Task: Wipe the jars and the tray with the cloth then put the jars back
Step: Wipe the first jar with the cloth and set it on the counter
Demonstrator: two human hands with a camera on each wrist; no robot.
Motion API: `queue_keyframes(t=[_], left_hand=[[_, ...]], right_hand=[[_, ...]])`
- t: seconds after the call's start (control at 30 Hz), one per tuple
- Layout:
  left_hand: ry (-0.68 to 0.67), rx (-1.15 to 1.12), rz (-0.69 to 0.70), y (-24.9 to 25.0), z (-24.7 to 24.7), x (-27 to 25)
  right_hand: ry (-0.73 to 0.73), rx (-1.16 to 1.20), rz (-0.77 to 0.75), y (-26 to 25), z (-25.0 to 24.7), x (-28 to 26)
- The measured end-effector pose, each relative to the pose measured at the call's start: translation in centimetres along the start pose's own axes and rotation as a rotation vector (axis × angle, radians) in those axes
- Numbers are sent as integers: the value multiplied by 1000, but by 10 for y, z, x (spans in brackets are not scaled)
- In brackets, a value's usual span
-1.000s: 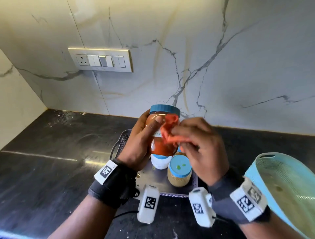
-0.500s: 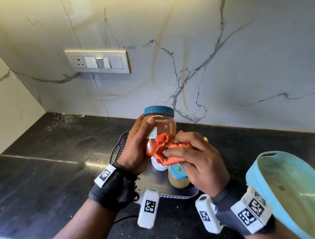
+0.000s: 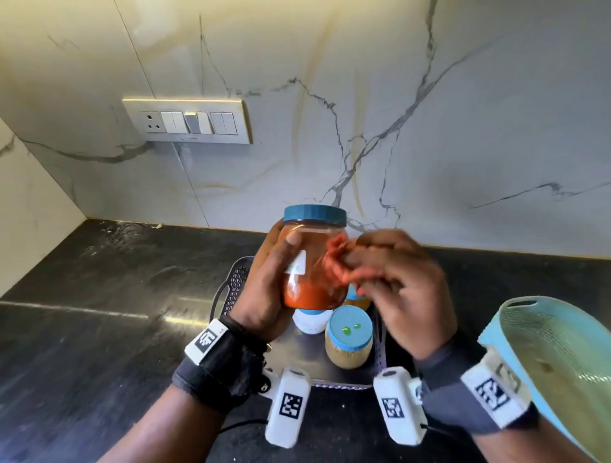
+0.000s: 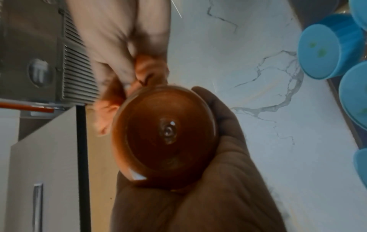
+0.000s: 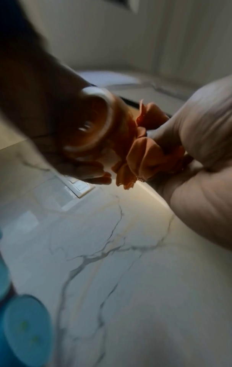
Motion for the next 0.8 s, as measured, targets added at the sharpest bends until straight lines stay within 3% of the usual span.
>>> queue_keyframes(t=[0.1,0.37,0.57,0.7,0.8], left_hand=[[-34,17,17,2,13,-1],[-58,-4,-120,-3,0,-2],[33,303,-17,3,-11,0],[28,327,9,2,-3,-1],[63,267,40,8,0,2]], right_hand=[[84,155,56,5,-10,12],[18,-239,-73,-13,10,-13],[-82,-355,-137,-17,21,-9],[81,-181,23,5,-6,13],[59,-242,-19,-6,0,5]])
Point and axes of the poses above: each hand's wrist, its own x-axis towards the middle knuckle, its own z-axis out of the palm, y = z × x, the point moved 6 cm from there along x, towards the middle knuckle, and after that the axes turned 6 degrees about -y, right-handed, at the moved point
